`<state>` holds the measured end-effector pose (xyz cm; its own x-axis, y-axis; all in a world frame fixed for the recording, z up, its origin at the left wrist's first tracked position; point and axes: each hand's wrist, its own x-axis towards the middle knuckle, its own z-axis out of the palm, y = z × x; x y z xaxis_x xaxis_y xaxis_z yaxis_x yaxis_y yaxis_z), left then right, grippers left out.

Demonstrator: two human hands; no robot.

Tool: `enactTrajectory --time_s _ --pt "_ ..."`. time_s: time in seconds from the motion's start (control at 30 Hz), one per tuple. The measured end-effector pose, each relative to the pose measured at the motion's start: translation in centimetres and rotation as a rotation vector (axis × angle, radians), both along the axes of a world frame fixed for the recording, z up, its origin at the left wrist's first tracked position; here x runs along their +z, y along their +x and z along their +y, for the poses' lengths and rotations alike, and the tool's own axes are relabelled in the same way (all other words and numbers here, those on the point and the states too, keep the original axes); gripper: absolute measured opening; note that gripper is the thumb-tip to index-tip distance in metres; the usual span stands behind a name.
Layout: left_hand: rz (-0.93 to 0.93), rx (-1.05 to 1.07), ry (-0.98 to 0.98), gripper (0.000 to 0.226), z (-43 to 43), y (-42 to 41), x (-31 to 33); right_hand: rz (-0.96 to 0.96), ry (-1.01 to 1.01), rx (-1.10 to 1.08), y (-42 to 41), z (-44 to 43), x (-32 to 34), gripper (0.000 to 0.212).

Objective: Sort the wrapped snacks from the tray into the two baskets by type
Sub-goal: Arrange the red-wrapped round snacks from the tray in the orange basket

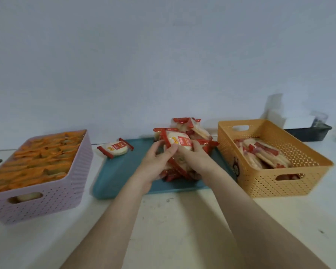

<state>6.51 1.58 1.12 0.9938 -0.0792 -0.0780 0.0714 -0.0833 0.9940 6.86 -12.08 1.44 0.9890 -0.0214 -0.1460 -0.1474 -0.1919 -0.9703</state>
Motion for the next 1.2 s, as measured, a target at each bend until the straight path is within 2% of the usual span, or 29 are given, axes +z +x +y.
enactTrajectory --time_s 0.1,0.17,0.27,0.37,0.5,0.6,0.7,0.77,0.83,0.9,0.93,1.0,1.1,1.2 --pt "-0.070 0.085 -0.085 0.027 0.6 -0.3 1.0 0.010 0.174 0.079 -0.8 -0.3 0.4 0.066" --pt "-0.172 0.105 -0.126 0.038 0.7 -0.6 2.2 -0.059 0.218 0.094 -1.2 -0.2 1.2 0.064" --pt "-0.370 0.139 -0.084 0.055 0.0 -1.2 4.3 -0.218 0.260 0.080 -2.0 -0.6 3.5 0.054" --pt "-0.517 0.088 -0.094 0.056 -2.1 -2.1 6.8 -0.407 0.239 0.014 -2.9 -2.6 6.5 0.055" --pt "-0.603 -0.036 -0.122 0.055 -7.2 -2.6 9.7 -0.604 0.036 -0.077 -4.4 -7.6 9.5 0.061" --pt "-0.563 -0.181 -0.035 0.067 -11.3 -2.3 10.3 -0.633 -0.112 -0.133 -4.7 -12.2 9.8 0.075" --pt "-0.494 -0.306 0.164 0.091 -14.2 -1.3 8.9 -0.449 -0.402 -0.186 -3.9 -16.1 8.5 0.091" --pt "-0.466 -0.265 0.354 0.099 -15.2 -0.9 7.4 -0.277 -0.664 -0.202 -3.1 -18.5 6.7 0.091" --pt "-0.371 -0.171 0.571 0.086 -15.4 -0.8 6.2 -0.140 -0.877 -0.182 -2.9 -19.4 5.2 0.082" --pt "-0.201 -0.230 0.741 0.048 -16.0 -1.2 5.0 -0.105 -0.985 -0.169 -3.2 -20.2 4.1 0.074" --pt "-0.112 -0.290 0.727 0.031 -16.1 -1.8 4.6 -0.106 -1.002 -0.165 -3.5 -20.0 3.7 0.069" --pt "-0.031 -0.333 0.623 0.029 -16.5 -2.3 4.0 -0.130 -1.013 -0.193 -4.0 -19.6 3.4 0.059" --pt "-0.189 -0.284 0.613 0.026 -16.6 -2.6 3.9 -0.217 -0.950 -0.292 -4.8 -19.5 3.9 0.053" --pt "-0.372 -0.196 0.627 0.019 -15.1 -4.1 4.8 -0.363 -0.951 -0.380 -5.9 -18.5 4.7 0.058"
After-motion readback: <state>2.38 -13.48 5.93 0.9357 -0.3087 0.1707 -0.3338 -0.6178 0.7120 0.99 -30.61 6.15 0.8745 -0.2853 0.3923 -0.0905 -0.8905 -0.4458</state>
